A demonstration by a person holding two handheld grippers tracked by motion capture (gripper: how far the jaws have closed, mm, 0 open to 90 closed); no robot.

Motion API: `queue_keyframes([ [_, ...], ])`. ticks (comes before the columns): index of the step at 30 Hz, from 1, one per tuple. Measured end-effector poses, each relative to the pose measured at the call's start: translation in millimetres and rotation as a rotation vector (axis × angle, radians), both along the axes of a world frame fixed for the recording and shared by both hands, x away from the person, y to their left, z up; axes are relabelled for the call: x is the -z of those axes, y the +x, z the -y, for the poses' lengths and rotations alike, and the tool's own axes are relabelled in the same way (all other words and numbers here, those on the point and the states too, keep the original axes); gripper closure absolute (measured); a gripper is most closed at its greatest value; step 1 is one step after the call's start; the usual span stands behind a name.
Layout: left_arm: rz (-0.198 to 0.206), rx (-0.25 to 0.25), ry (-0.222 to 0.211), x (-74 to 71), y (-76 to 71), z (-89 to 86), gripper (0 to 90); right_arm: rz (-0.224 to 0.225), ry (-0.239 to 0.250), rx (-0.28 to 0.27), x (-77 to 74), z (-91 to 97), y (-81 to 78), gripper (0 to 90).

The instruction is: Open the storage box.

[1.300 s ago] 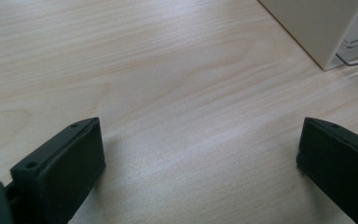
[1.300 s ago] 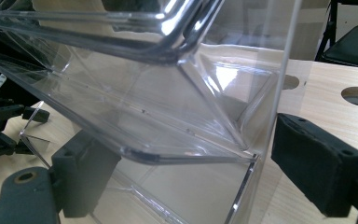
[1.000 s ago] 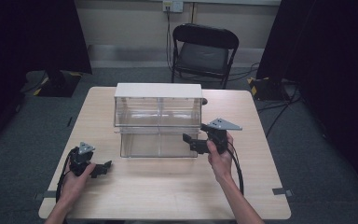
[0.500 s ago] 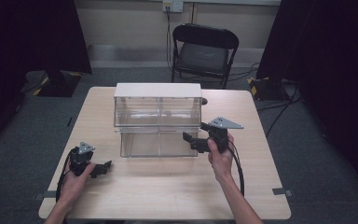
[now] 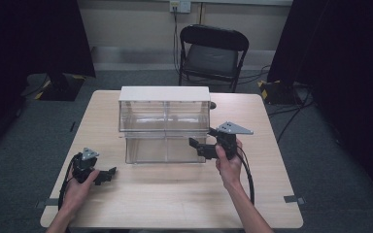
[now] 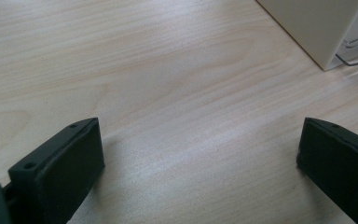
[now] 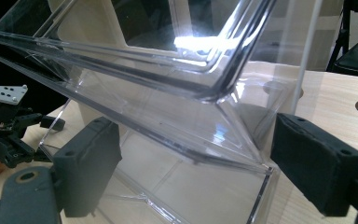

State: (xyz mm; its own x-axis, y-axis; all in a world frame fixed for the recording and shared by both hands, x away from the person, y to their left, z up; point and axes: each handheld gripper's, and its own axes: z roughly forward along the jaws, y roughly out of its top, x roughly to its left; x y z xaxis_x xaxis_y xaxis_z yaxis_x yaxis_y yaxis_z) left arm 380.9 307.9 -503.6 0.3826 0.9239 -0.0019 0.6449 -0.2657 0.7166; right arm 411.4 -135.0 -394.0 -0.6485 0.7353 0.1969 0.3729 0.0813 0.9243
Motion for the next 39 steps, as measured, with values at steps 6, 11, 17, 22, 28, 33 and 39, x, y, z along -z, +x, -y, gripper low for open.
queue_keyframes([
  [6, 0.0, 0.0, 0.0, 0.0, 0.0, 0.0, 0.0, -0.002, 0.002, -0.001, 0.0, 0.2, 0.2, 15.2],
  [11, 0.0, 0.0, 0.0, 0.0, 0.0, 0.0, 0.0, -0.004, 0.001, -0.002, -0.4, 0.4, 0.4, 15.1],
  [17, -0.001, 0.001, -0.002, 0.0, 0.0, -0.1, 0.0, -0.005, 0.004, -0.005, -0.2, 0.6, 0.5, 15.1],
  [22, 0.0, 0.0, 0.001, -0.1, 0.0, -0.1, 0.0, -0.004, 0.005, -0.005, -0.1, 0.6, 0.7, 15.1],
  [28, 0.0, 0.001, -0.002, 0.0, 0.0, 0.0, 0.0, -0.004, 0.003, -0.008, -0.1, 0.9, 0.9, 15.0],
  [33, 0.001, -0.001, -0.001, 0.1, 0.0, 0.1, 0.0, -0.004, 0.003, -0.008, 0.0, 0.9, 1.0, 15.0],
  [39, 0.0, 0.0, 0.0, 0.0, 0.0, 0.0, 0.0, -0.005, 0.002, -0.01, 0.0, 1.0, 1.3, 14.9],
])
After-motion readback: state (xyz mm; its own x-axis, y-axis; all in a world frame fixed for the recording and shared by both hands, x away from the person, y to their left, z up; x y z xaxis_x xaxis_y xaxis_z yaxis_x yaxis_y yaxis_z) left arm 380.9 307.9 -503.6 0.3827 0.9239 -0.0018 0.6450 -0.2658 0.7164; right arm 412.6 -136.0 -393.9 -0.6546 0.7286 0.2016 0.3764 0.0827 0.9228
